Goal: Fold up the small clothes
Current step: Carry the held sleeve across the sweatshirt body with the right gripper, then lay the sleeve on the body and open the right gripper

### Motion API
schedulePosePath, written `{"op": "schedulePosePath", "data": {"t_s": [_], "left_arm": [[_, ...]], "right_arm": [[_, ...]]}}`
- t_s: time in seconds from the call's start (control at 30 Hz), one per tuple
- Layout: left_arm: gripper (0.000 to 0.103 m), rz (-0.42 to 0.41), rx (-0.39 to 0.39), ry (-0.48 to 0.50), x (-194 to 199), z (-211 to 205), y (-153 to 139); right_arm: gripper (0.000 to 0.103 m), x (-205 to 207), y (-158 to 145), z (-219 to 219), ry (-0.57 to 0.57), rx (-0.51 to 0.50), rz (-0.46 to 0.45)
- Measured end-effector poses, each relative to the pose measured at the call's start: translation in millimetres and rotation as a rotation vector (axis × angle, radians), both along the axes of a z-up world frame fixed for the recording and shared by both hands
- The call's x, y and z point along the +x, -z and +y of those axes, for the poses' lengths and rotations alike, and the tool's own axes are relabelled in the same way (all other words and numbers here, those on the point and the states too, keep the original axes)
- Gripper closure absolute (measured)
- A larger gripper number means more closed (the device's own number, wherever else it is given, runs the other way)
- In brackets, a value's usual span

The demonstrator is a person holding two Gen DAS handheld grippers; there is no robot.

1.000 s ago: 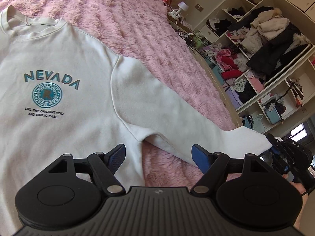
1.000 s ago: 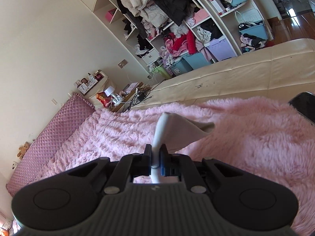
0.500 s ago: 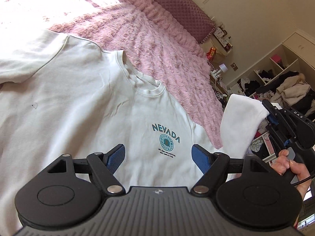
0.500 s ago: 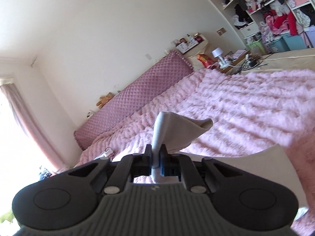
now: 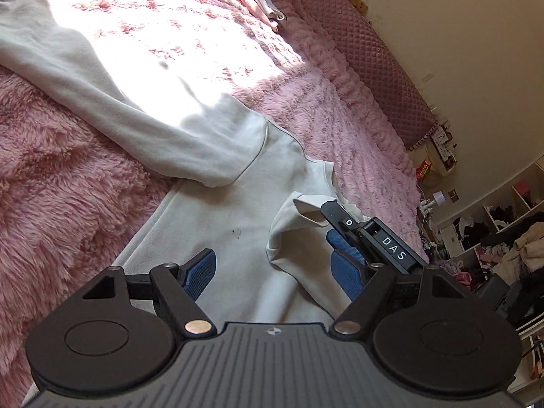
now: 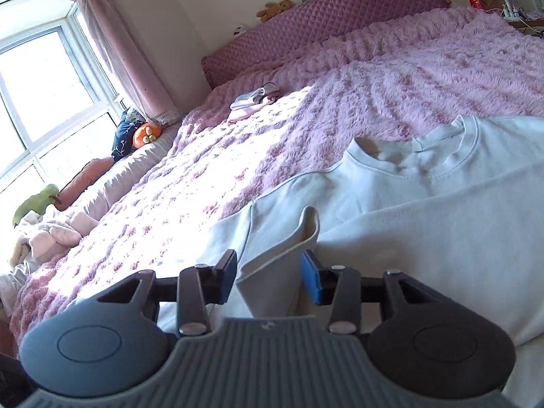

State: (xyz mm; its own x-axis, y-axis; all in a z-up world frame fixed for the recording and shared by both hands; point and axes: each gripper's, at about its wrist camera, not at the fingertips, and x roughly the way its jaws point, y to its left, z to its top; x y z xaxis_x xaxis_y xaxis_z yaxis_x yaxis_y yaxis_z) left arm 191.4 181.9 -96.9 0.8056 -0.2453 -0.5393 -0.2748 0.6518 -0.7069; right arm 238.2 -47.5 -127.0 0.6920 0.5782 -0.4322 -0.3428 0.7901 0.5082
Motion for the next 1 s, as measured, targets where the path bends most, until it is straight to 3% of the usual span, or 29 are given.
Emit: {"op": "schedulePosePath", "data": {"t_s": [0.1, 0.2, 0.33, 0.5, 0.7, 0.83, 0.9, 0.97, 1.0], "left_arm": [[0.014, -0.013, -0.050, 0.023, 5.8, -1.1, 16.3], [0.014, -0.025, -0.114, 0.056, 19.4, -7.4, 31.5], [0.014, 0.002, -0.141, 0.049, 42.6, -13.4, 47.7], [0.014, -0.019, -0.178, 0.008, 65.9, -18.1, 64.6], [0.014, -0.078, -0.195, -0.071, 94.3, -14.4, 75.4], [0.014, -0.129, -0.220, -0.067, 104.7, -13.0, 72.9], [0.027, -0.159, -0.201, -0.043, 108.2, -15.4, 67.5], [0.074, -0.184, -0.156, -0.020, 107.2, -18.2, 60.1], [0.085, -0.191, -0.135, -0.014, 105.5, -19.6, 56.5]], "right_arm": [[0.063, -12.3, -6.6, -28.3, 0.020, -0.006, 0.003], [0.057, -21.4, -20.7, -94.8, 0.097, -0.058, -0.005], [0.055, -35.4, -20.9, -170.2, 0.249, -0.240, -0.017], [0.055, -43.4, -4.2, -232.2, 0.371, -0.474, -0.007], [0.055, -42.9, 23.7, -239.7, 0.332, -0.652, 0.009], [0.051, -36.3, 37.4, -207.4, 0.301, -0.791, -0.085], [0.050, -34.3, 41.5, -194.4, 0.306, -0.877, -0.151], [0.049, -28.9, 46.0, -186.1, 0.317, -0.945, -0.191], [0.052, -26.3, 47.3, -185.4, 0.323, -0.954, -0.194]]}}
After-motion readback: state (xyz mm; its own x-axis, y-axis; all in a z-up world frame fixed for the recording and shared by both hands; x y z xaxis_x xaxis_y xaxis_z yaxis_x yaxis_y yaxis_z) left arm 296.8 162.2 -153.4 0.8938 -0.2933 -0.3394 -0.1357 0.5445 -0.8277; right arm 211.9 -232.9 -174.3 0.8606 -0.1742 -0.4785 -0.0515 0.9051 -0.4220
